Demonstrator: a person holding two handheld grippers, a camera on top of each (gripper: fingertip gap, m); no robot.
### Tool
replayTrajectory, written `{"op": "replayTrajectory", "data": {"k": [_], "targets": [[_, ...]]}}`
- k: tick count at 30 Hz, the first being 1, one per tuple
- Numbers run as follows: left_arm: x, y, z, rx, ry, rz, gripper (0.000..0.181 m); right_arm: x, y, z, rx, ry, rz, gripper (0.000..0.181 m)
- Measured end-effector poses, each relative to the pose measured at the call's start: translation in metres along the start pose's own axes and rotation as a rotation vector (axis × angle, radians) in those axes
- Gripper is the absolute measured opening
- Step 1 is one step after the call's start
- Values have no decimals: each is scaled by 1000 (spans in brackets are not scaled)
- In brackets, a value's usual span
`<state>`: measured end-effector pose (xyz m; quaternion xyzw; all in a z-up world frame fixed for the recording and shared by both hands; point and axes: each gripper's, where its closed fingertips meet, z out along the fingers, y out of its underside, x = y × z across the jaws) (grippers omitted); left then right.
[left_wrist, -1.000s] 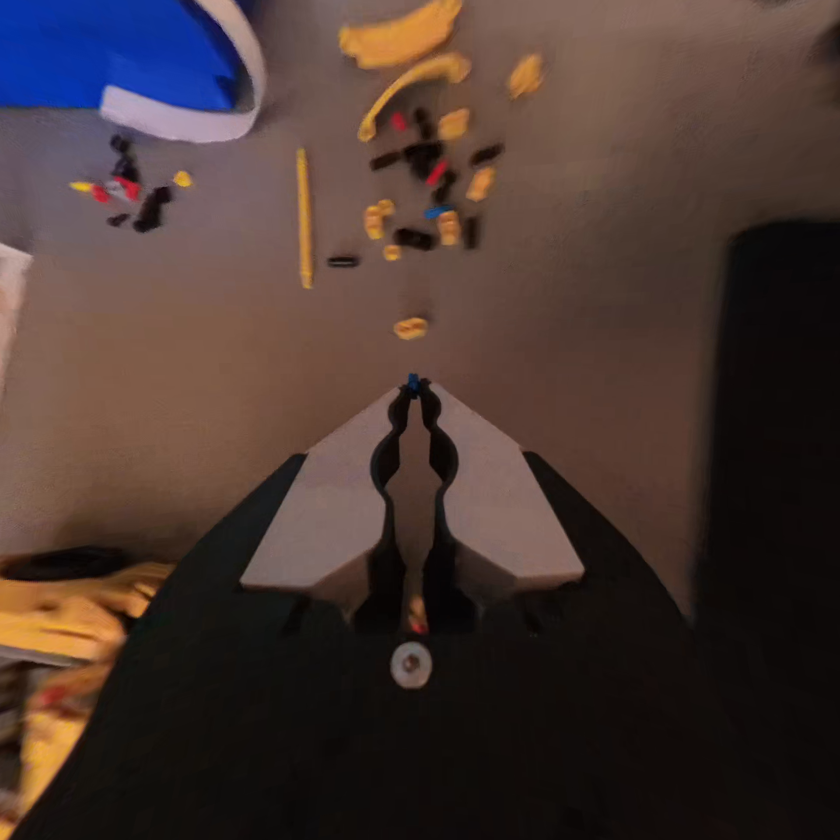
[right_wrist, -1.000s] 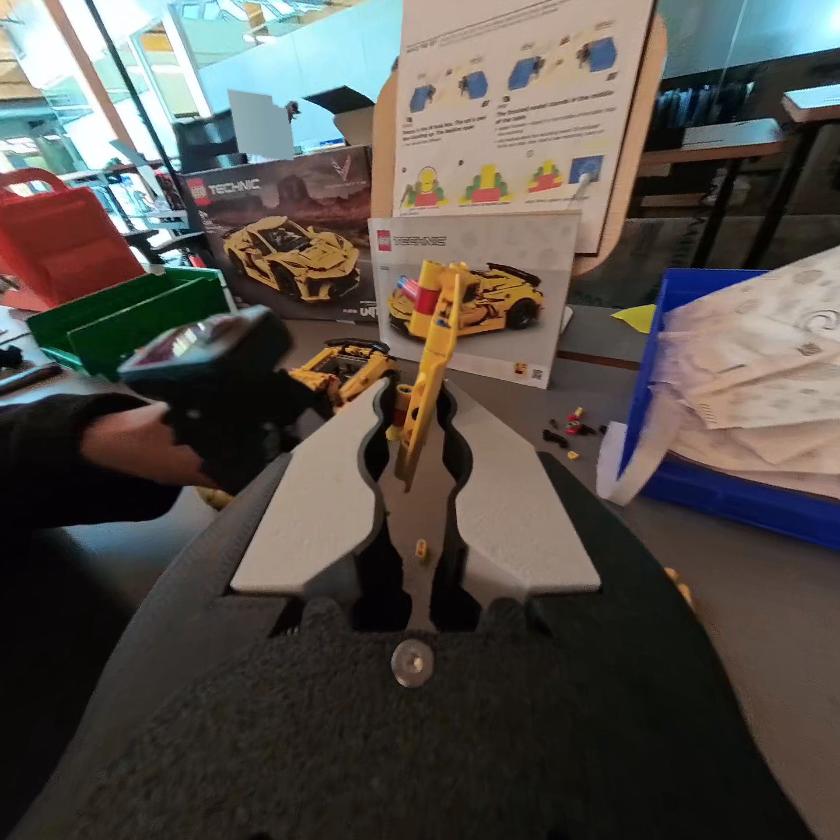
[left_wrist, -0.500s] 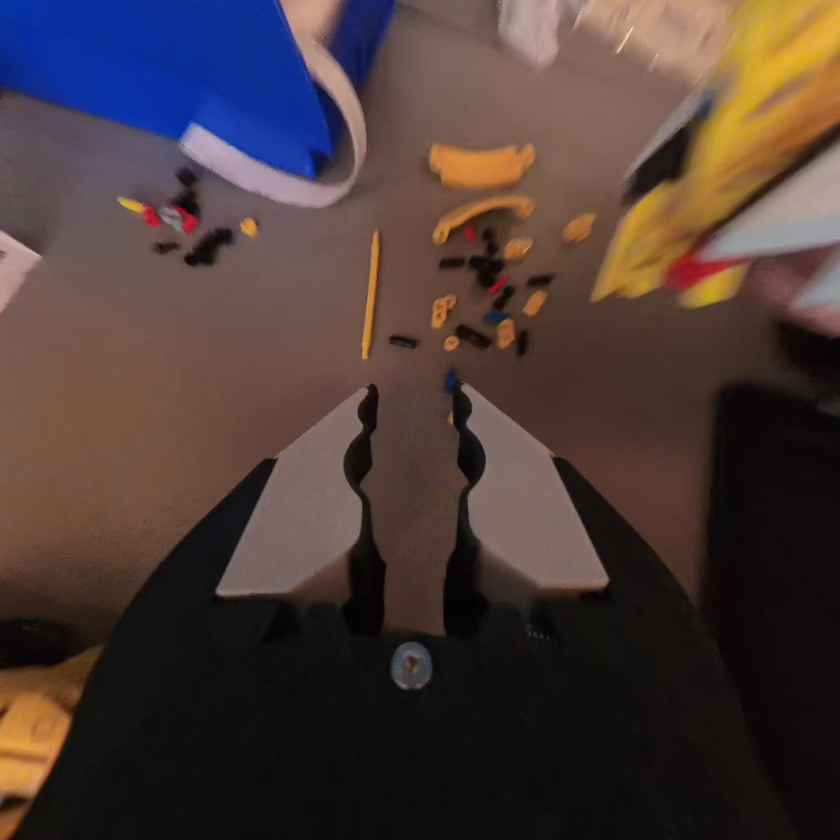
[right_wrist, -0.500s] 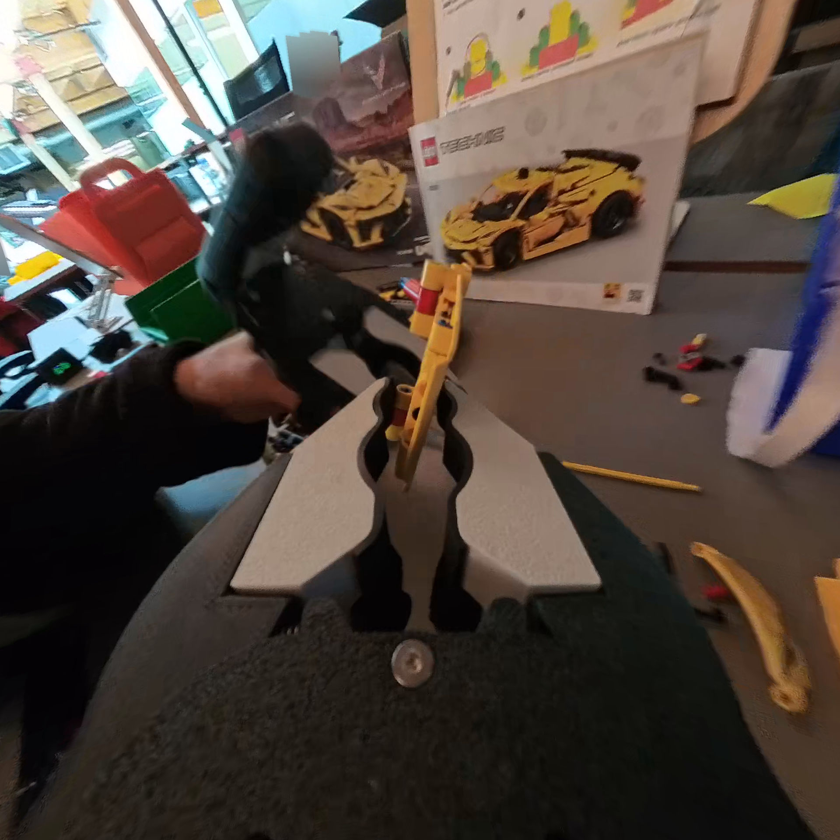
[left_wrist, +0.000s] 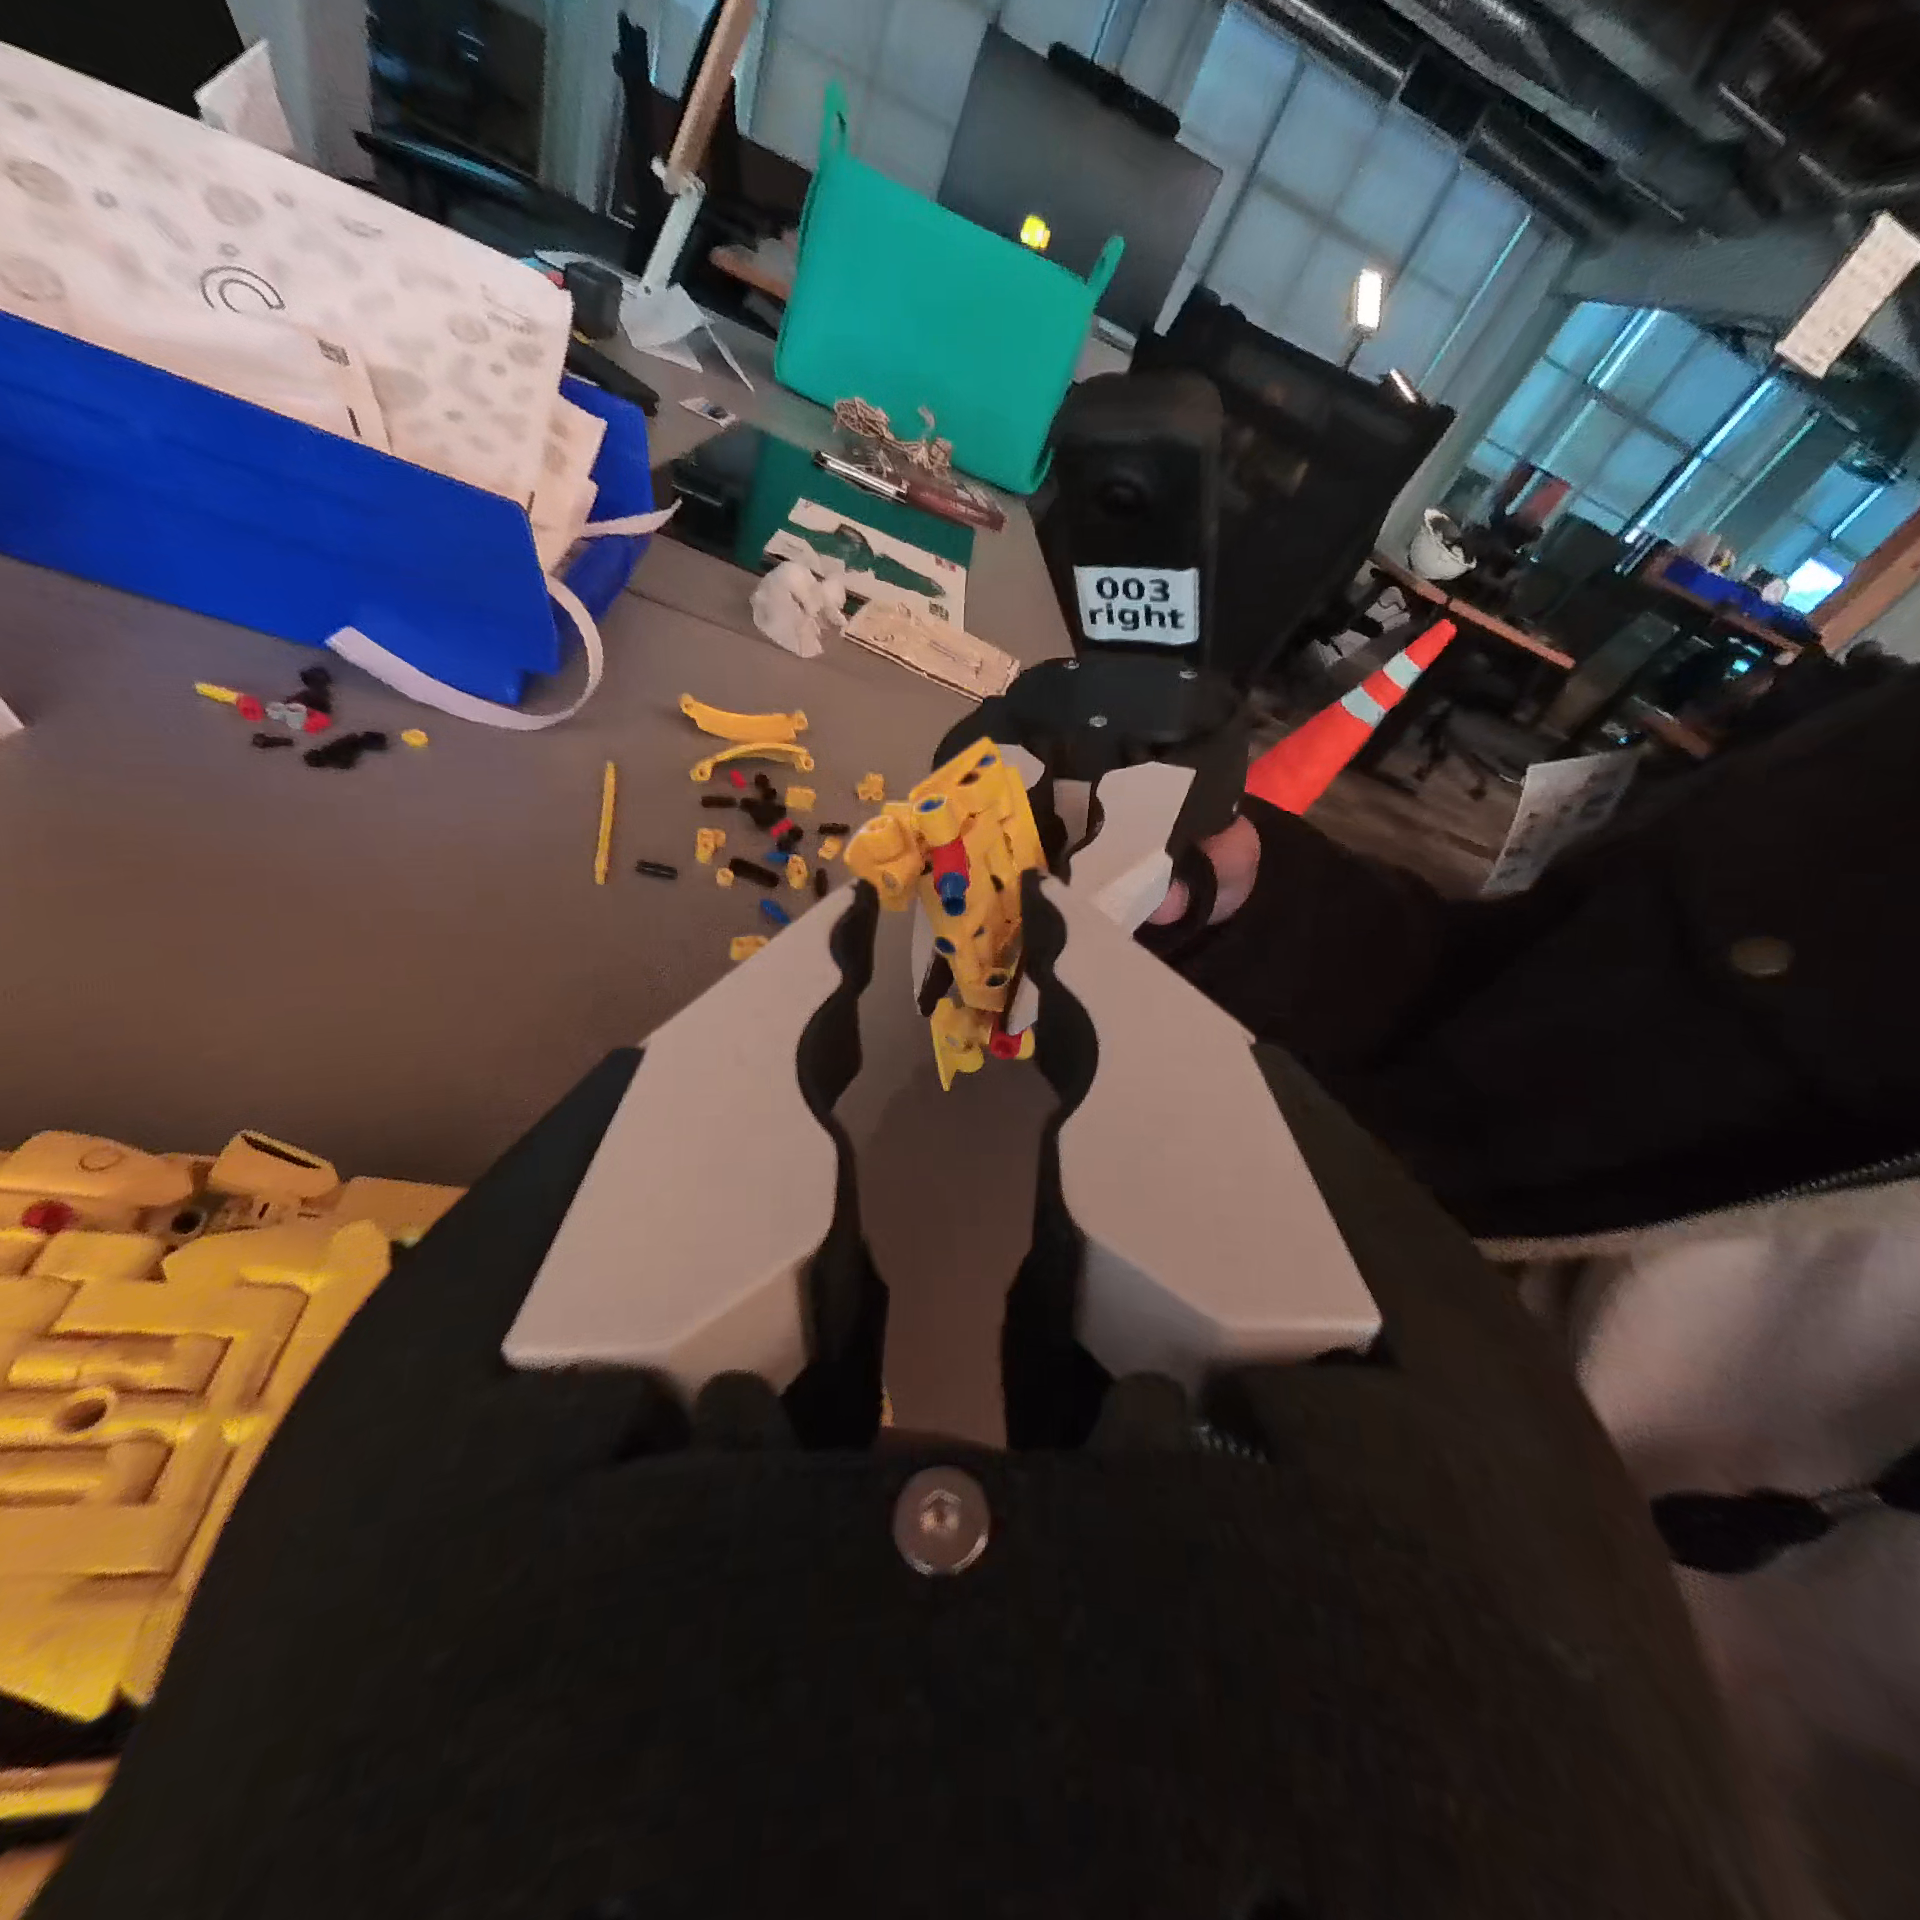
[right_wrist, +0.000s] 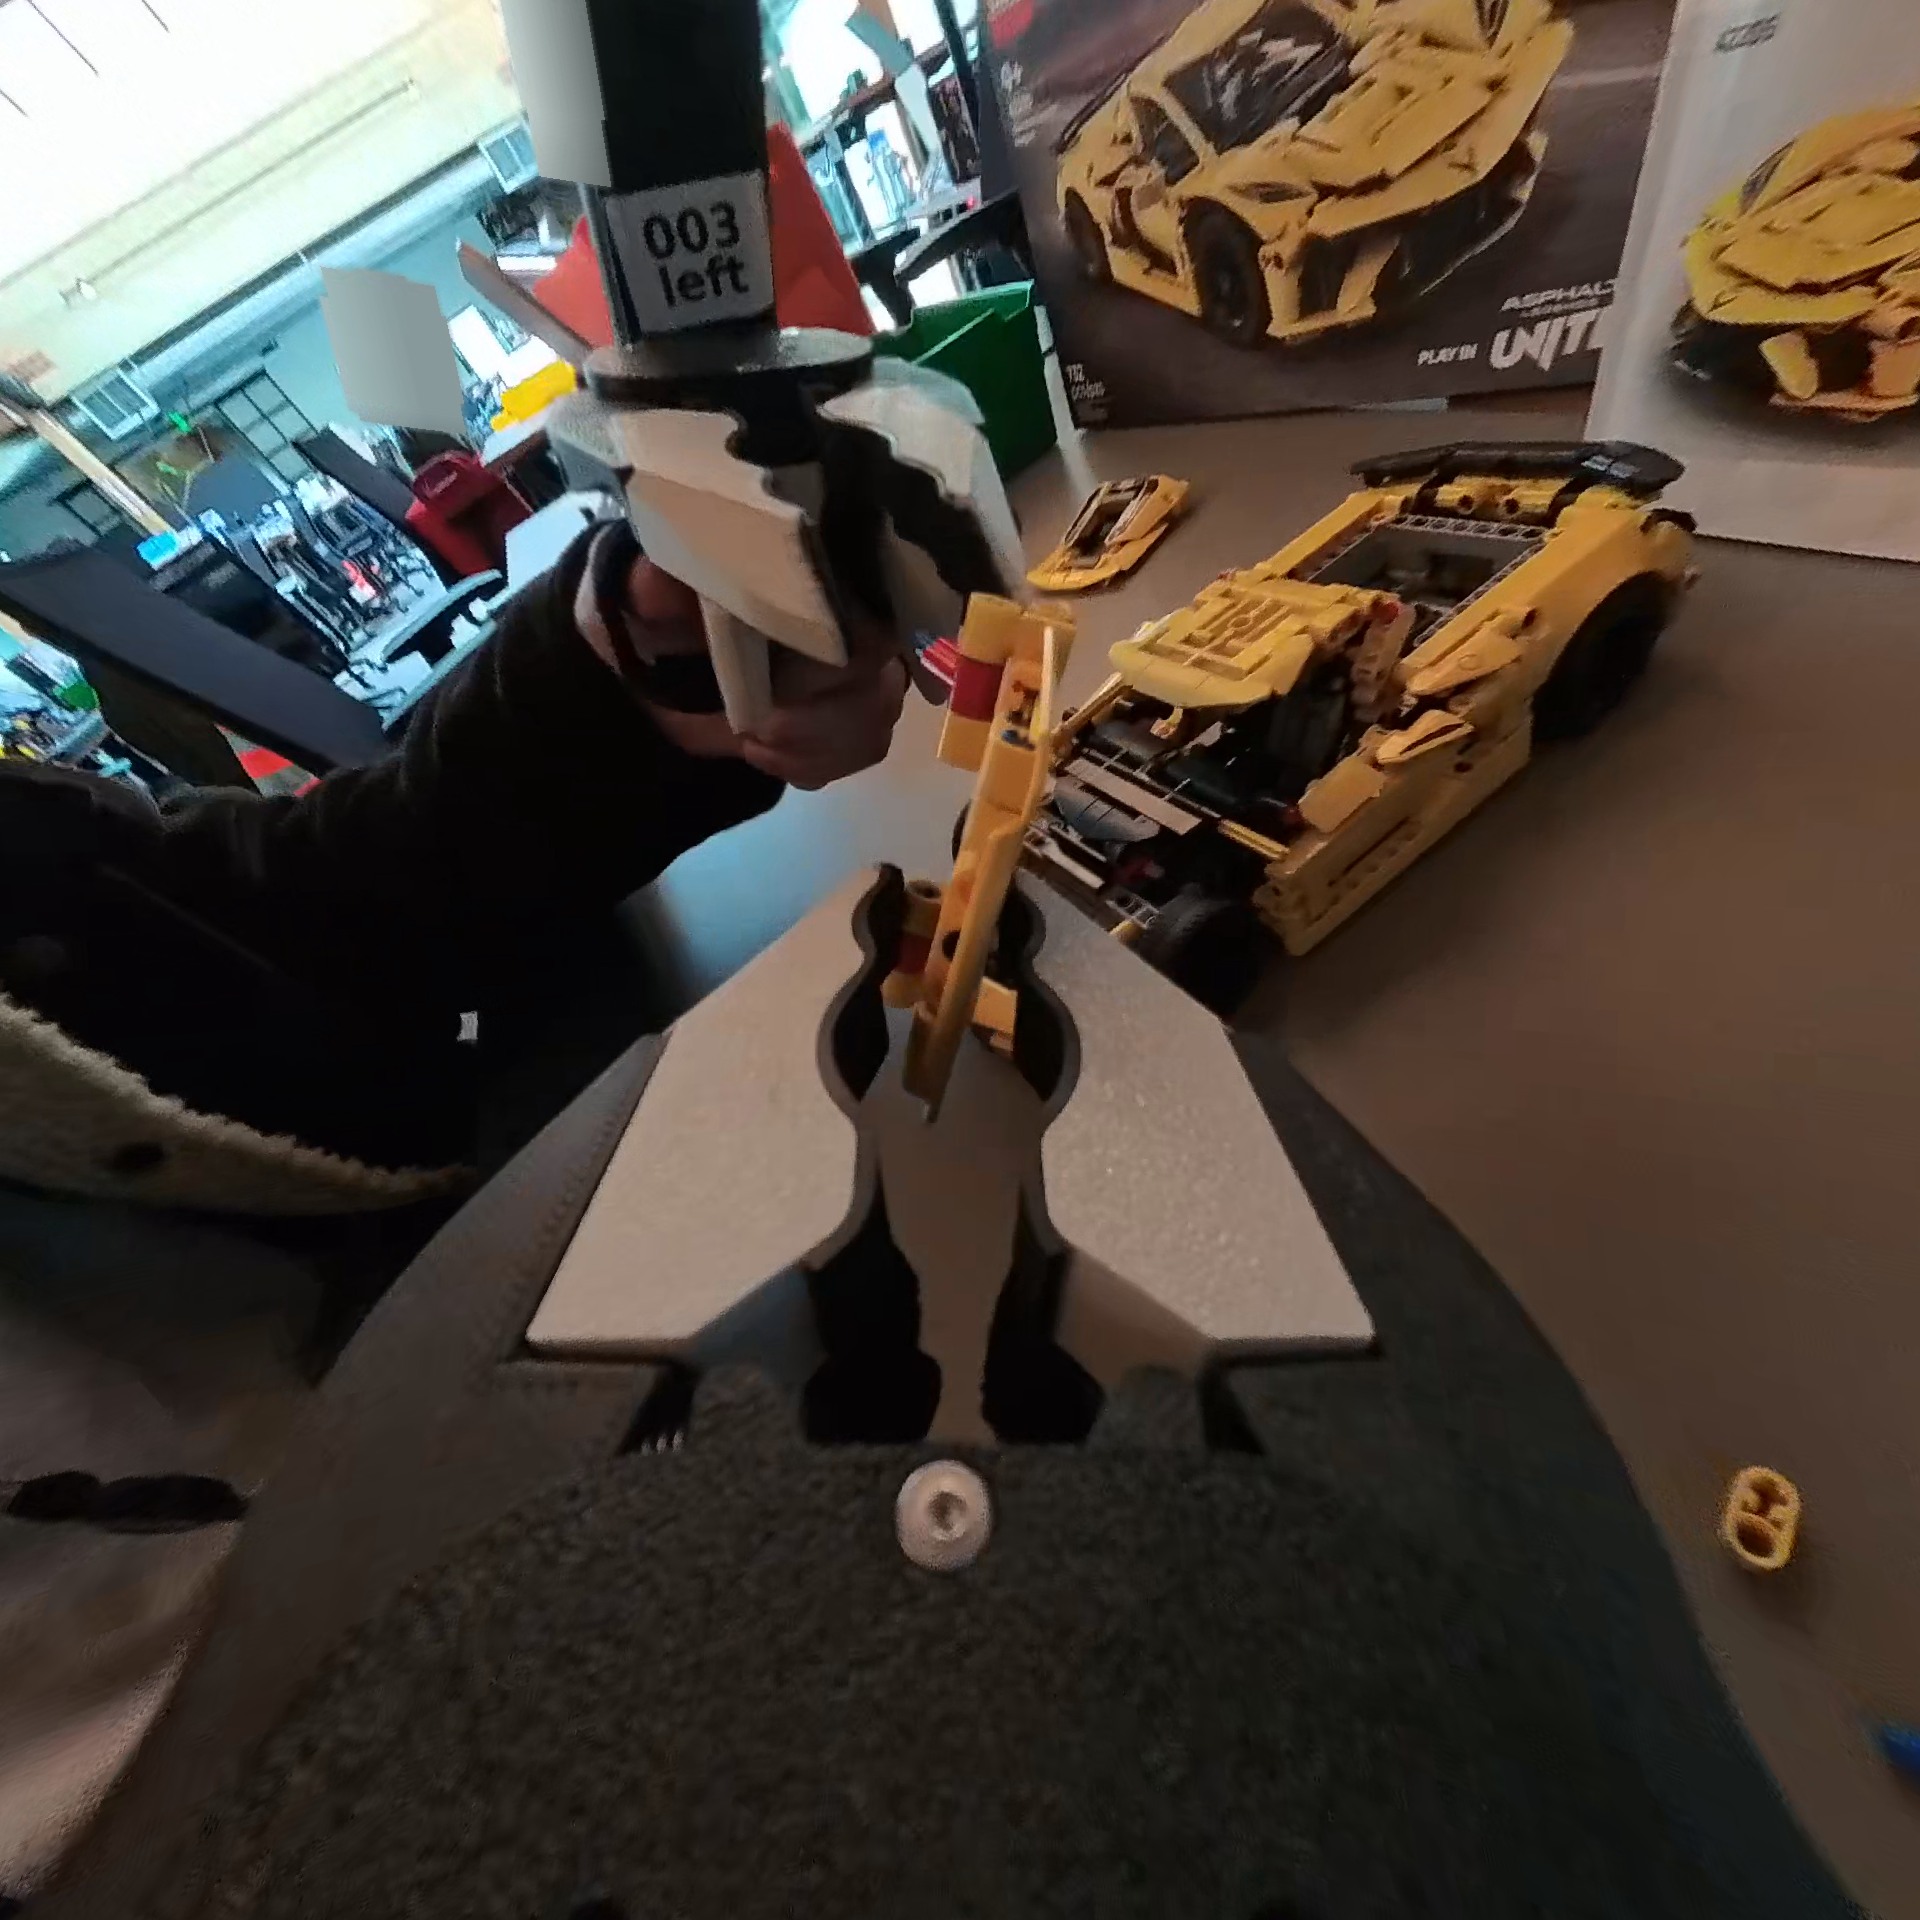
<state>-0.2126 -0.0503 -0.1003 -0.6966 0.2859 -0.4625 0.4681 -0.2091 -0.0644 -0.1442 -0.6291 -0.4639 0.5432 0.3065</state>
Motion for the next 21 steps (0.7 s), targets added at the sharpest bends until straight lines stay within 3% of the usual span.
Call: {"op": "replayTrajectory", "data": {"k": [4,14,16,17,21], "targets": [[5,5,0,-31,16,31,0,-6,8,6,-52,3,-45,17],[8,11,-2,-61,17,54,17,-7,5,3,-24,-14,-45,17],[8,15,-1,-75,28,51,15,-7,7,3,-31,-15,-43,17],[8,17,0,-79,29,64,4,-7,7,3,-34,-14,-45,17],[10,17,0,-74,15,131,4,-6,6,1,-19,-17,-51,18]]}}
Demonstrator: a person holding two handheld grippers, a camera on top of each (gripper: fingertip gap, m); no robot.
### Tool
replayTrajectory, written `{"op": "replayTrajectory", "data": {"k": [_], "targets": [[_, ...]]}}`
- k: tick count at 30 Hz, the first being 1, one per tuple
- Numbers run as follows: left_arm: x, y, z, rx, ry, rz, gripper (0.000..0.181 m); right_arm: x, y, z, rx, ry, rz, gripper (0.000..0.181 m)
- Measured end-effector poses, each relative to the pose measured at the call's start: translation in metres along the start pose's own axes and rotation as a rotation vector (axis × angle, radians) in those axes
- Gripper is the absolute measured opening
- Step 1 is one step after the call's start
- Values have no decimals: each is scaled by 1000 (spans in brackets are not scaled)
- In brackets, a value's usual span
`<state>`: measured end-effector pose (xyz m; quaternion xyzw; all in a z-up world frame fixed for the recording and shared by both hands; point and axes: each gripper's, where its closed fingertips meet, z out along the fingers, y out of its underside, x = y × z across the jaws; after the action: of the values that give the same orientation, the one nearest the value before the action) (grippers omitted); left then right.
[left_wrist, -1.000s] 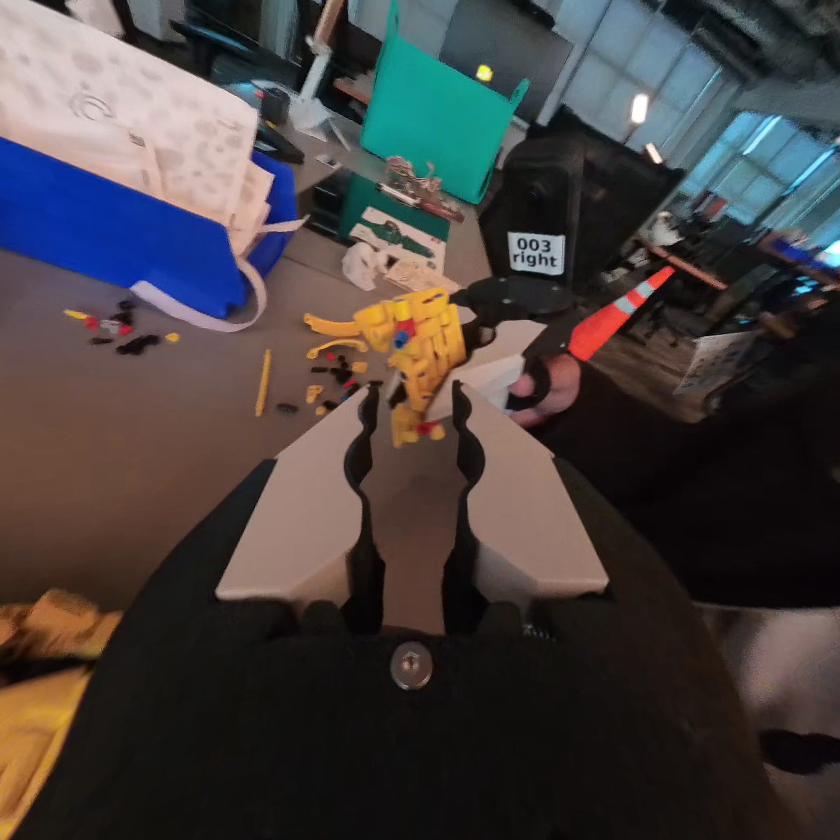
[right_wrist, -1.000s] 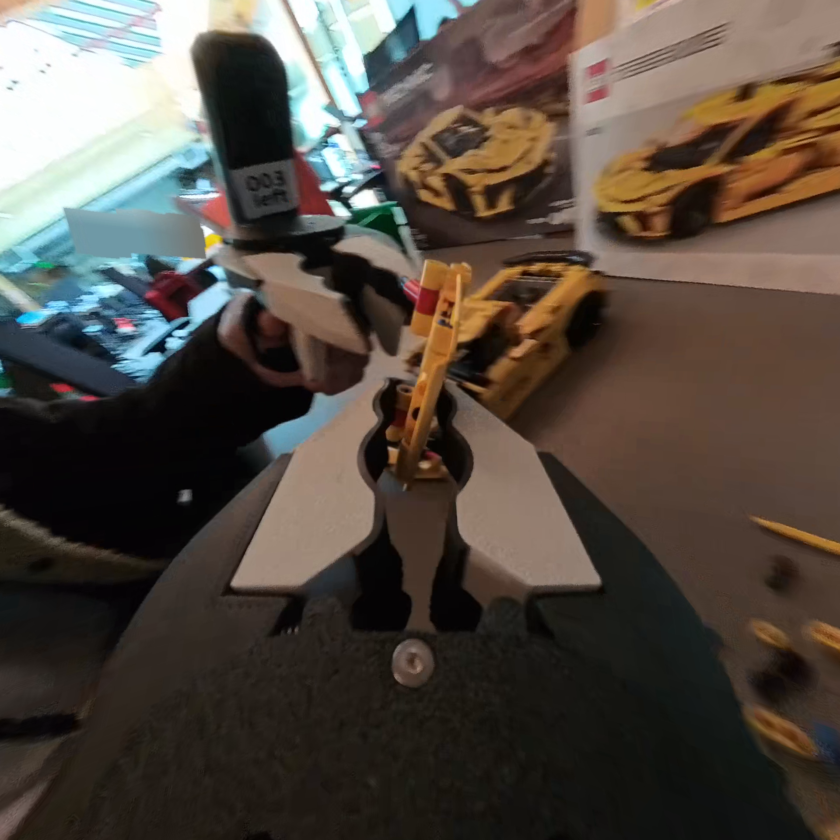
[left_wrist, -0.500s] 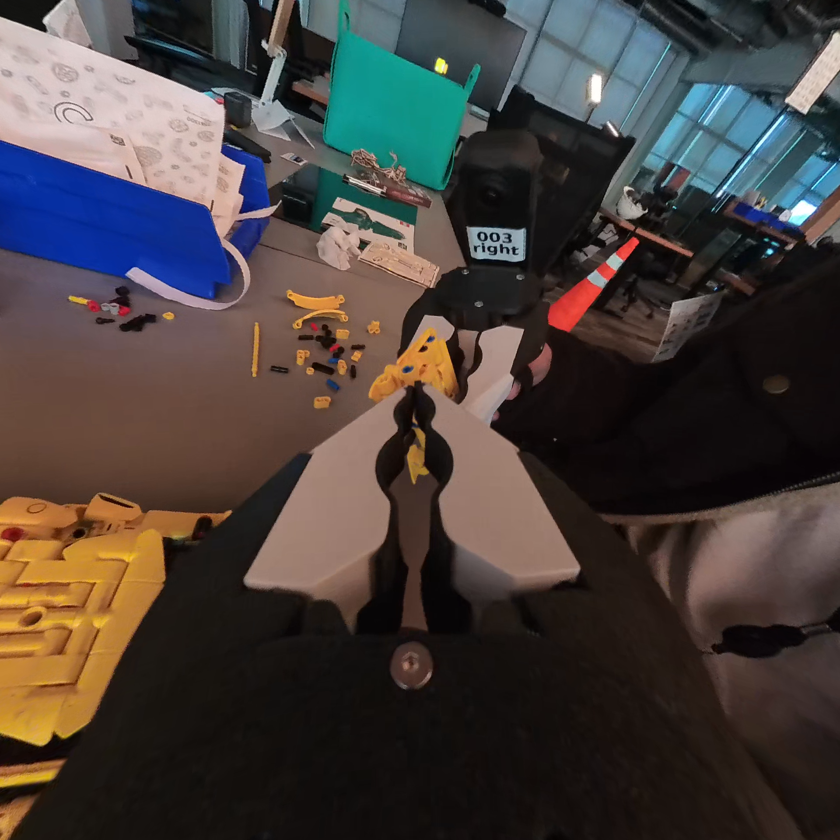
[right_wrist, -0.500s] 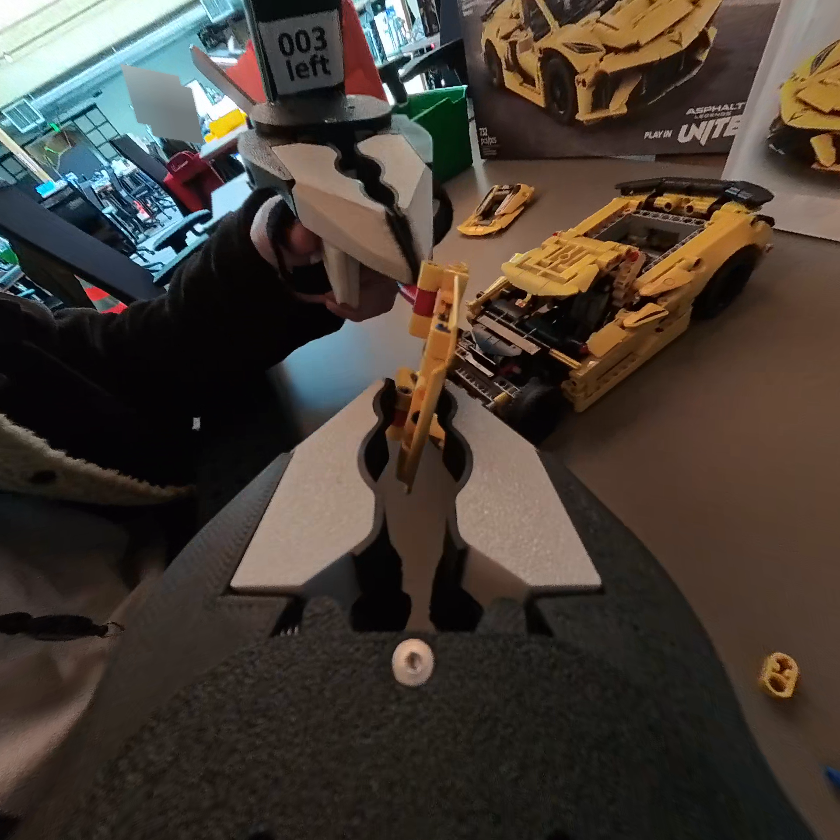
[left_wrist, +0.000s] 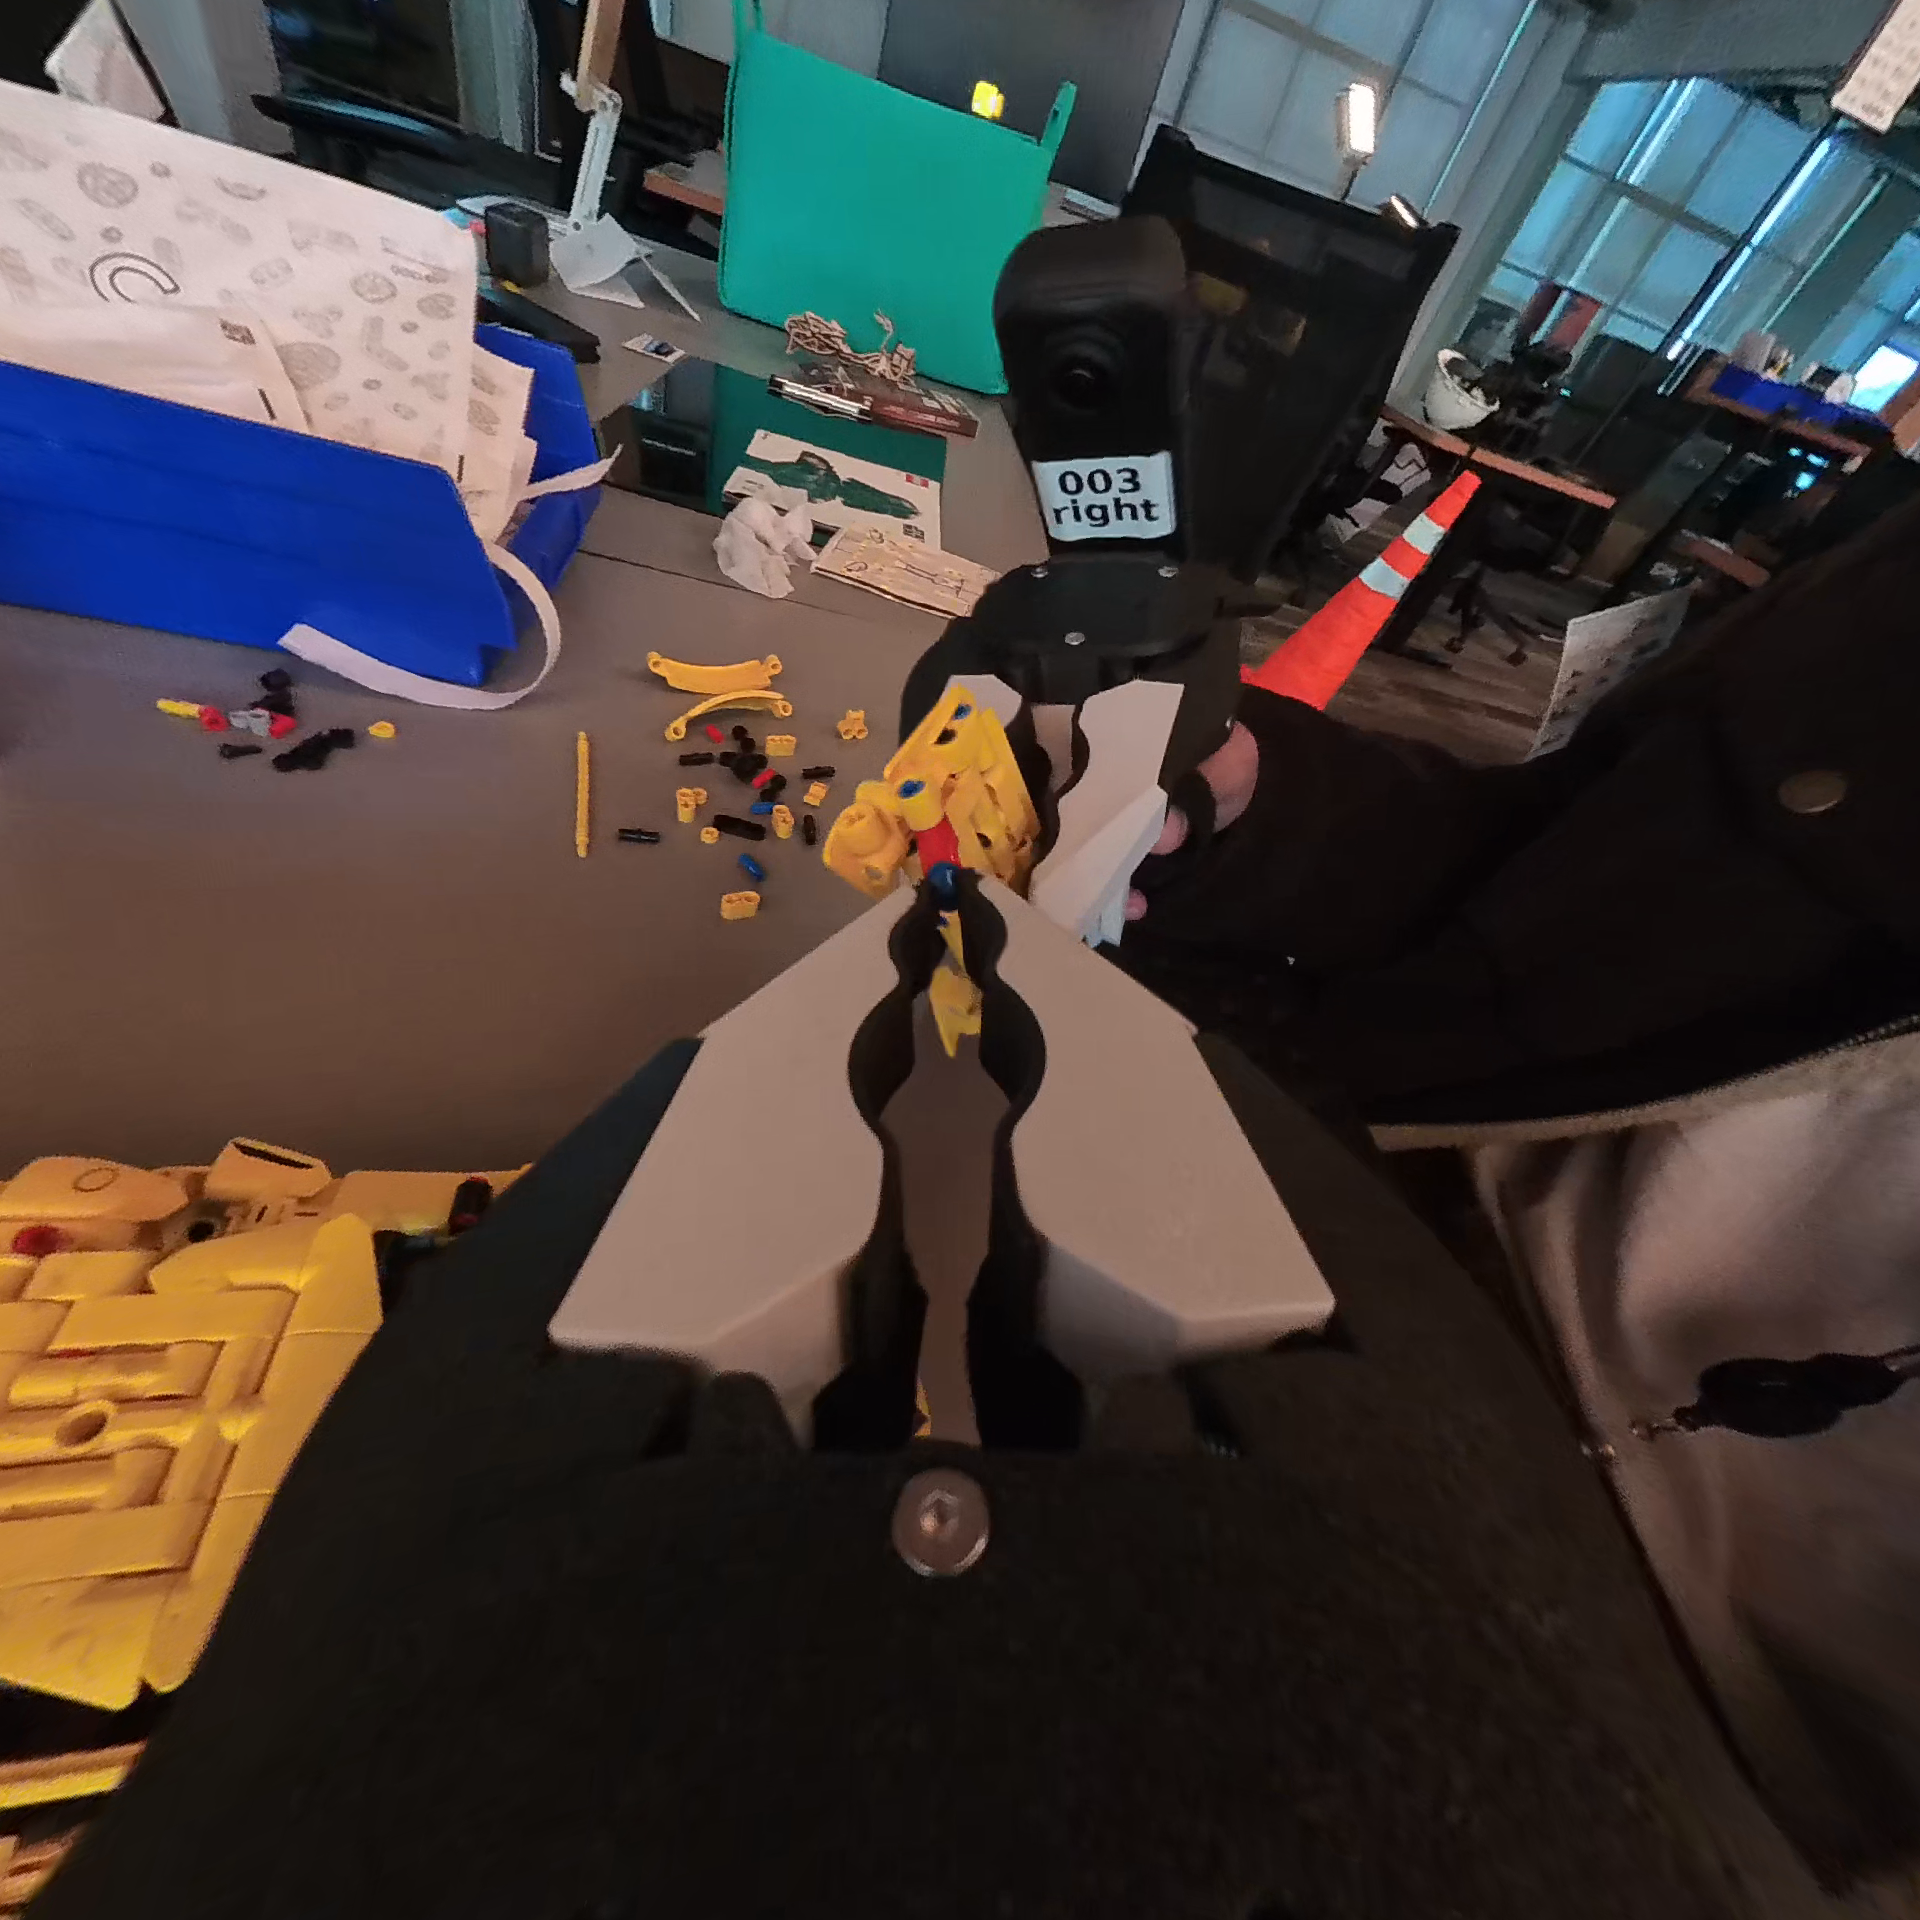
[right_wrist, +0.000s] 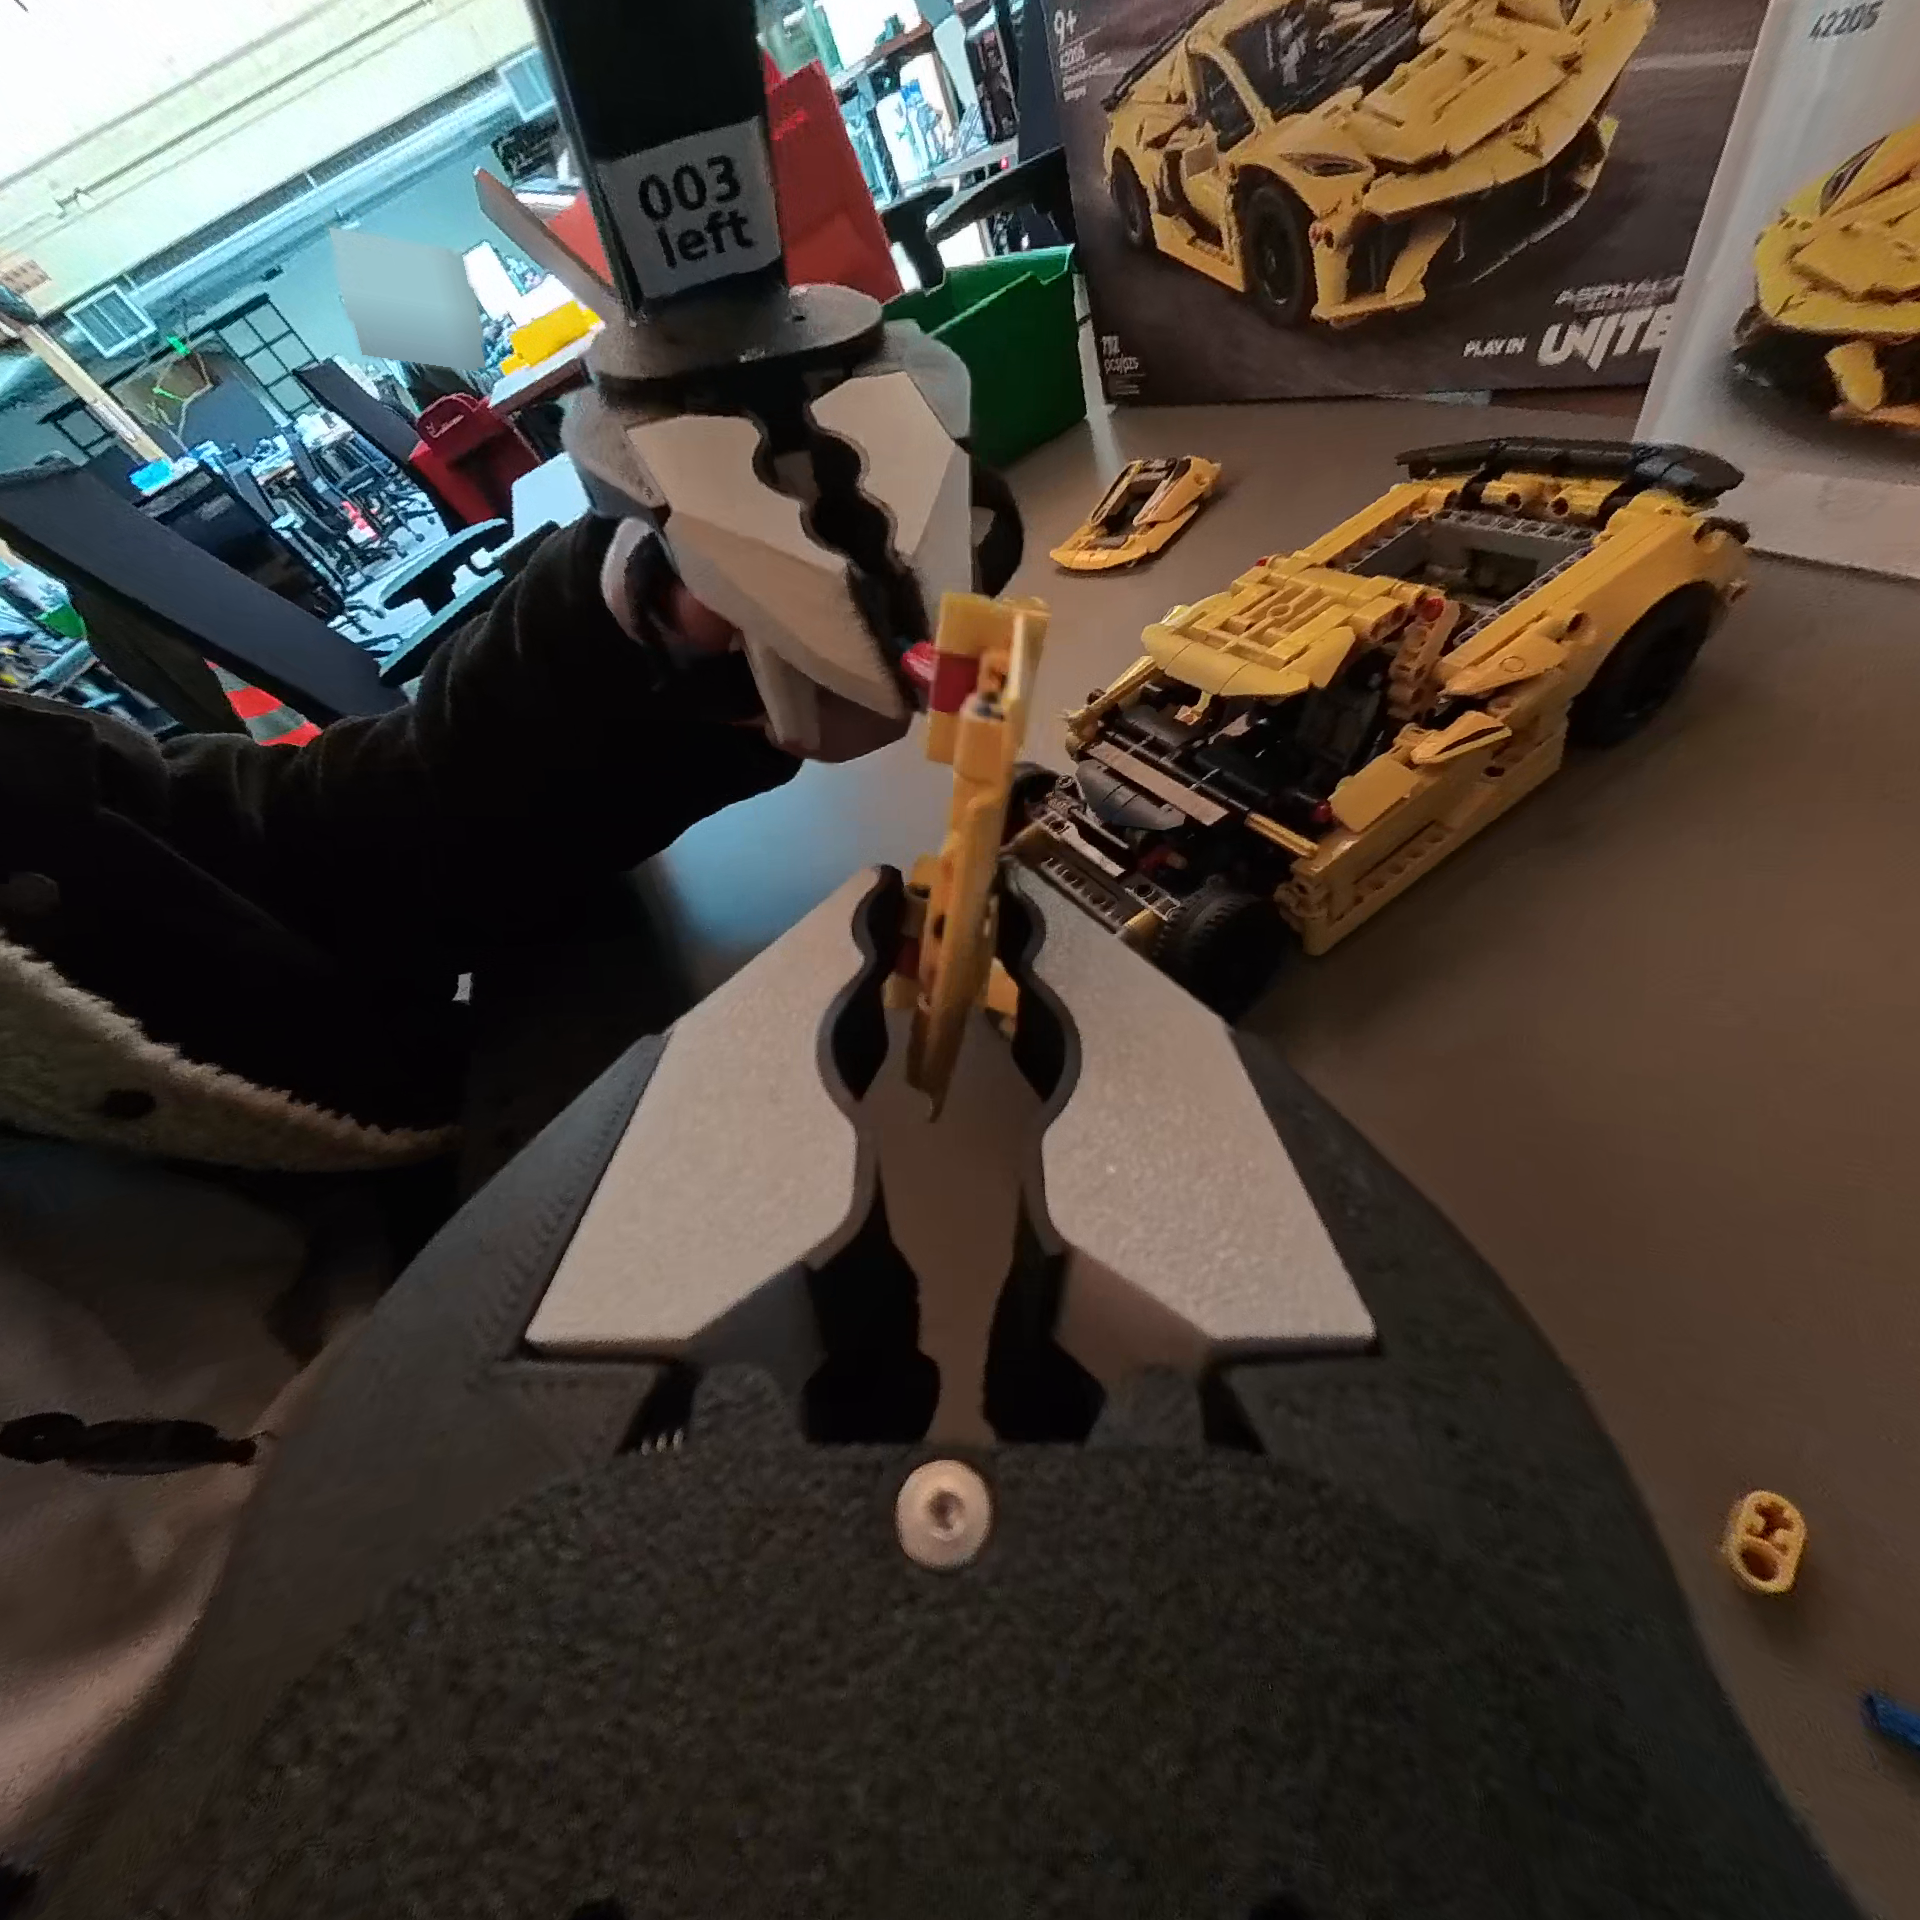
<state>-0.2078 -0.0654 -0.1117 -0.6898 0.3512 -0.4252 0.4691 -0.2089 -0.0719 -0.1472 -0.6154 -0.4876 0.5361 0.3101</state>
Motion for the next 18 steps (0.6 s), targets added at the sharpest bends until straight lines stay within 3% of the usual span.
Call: {"op": "replayTrajectory", "data": {"k": [2,5,8,13,18], "targets": [[4,-3,-2,19,10,48,4,-1,-11,-4,83,8,-44,19],[8,0,0,-2,4,115,3,-14,-35,-13,240,-95,20,38],[13,-1,2,13,14,148,3,-14,-34,-16,238,-148,109,33],[20,0,8,33,61,128,3,-15,-29,-10,213,-141,93,25],[23,0,8,38,79,135,3,-22,-32,-13,238,-215,142,31]]}}
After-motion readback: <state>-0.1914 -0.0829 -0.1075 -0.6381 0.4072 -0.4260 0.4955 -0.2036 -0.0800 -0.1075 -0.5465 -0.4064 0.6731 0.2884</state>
